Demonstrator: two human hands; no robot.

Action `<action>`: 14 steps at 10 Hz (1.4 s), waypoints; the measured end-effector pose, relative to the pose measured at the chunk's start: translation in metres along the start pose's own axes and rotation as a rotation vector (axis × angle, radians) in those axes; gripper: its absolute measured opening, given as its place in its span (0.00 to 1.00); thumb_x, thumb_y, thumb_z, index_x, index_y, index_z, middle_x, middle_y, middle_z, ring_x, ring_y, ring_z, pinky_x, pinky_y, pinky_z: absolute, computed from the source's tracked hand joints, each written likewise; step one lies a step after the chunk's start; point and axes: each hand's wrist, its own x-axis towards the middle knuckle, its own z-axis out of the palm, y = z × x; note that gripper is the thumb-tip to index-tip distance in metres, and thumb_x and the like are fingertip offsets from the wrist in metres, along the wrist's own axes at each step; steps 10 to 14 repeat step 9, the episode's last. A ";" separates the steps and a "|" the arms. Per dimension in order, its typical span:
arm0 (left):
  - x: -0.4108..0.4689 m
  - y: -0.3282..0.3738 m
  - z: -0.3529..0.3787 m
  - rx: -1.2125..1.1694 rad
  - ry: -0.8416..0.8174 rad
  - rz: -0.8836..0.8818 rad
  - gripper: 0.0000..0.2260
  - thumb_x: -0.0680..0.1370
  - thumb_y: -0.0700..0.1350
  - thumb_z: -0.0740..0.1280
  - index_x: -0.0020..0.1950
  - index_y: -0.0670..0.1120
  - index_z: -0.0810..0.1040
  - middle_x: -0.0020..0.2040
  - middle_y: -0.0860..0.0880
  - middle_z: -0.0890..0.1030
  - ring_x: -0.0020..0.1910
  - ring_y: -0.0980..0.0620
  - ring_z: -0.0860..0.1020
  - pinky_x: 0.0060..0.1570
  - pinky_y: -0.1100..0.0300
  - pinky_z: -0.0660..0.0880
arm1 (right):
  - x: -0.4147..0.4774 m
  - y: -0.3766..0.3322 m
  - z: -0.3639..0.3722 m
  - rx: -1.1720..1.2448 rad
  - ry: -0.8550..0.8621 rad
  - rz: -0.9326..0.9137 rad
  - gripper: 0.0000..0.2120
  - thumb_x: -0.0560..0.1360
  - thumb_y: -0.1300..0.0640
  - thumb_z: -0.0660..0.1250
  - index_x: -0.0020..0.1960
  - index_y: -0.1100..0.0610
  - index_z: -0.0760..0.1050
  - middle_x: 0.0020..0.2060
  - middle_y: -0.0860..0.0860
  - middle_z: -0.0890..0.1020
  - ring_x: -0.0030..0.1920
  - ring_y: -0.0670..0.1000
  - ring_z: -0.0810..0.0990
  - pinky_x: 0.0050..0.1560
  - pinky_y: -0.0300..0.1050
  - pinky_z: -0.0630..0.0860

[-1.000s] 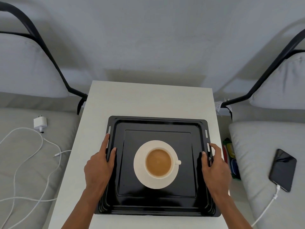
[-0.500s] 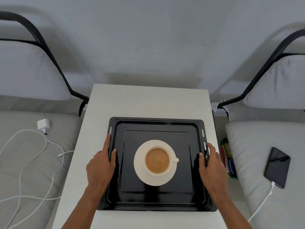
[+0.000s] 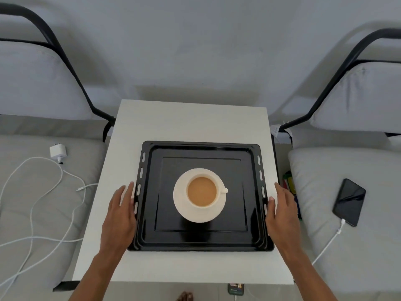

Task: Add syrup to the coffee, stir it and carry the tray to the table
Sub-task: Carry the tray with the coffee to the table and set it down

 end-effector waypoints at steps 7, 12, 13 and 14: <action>-0.048 -0.047 -0.002 0.285 -0.167 0.072 0.30 0.82 0.58 0.38 0.84 0.50 0.48 0.85 0.49 0.46 0.84 0.45 0.46 0.80 0.38 0.45 | -0.081 0.061 0.003 -0.118 -0.197 -0.049 0.27 0.84 0.54 0.51 0.82 0.49 0.50 0.80 0.56 0.59 0.80 0.60 0.55 0.75 0.65 0.61; -0.049 -0.048 -0.001 0.296 -0.143 0.102 0.30 0.83 0.59 0.37 0.84 0.50 0.50 0.85 0.48 0.47 0.84 0.45 0.46 0.80 0.38 0.45 | -0.080 0.051 -0.005 -0.109 -0.171 -0.048 0.25 0.85 0.54 0.52 0.82 0.50 0.55 0.78 0.60 0.62 0.78 0.61 0.60 0.72 0.65 0.67; -0.049 -0.048 -0.001 0.296 -0.143 0.102 0.30 0.83 0.59 0.37 0.84 0.50 0.50 0.85 0.48 0.47 0.84 0.45 0.46 0.80 0.38 0.45 | -0.080 0.051 -0.005 -0.109 -0.171 -0.048 0.25 0.85 0.54 0.52 0.82 0.50 0.55 0.78 0.60 0.62 0.78 0.61 0.60 0.72 0.65 0.67; -0.049 -0.048 -0.001 0.296 -0.143 0.102 0.30 0.83 0.59 0.37 0.84 0.50 0.50 0.85 0.48 0.47 0.84 0.45 0.46 0.80 0.38 0.45 | -0.080 0.051 -0.005 -0.109 -0.171 -0.048 0.25 0.85 0.54 0.52 0.82 0.50 0.55 0.78 0.60 0.62 0.78 0.61 0.60 0.72 0.65 0.67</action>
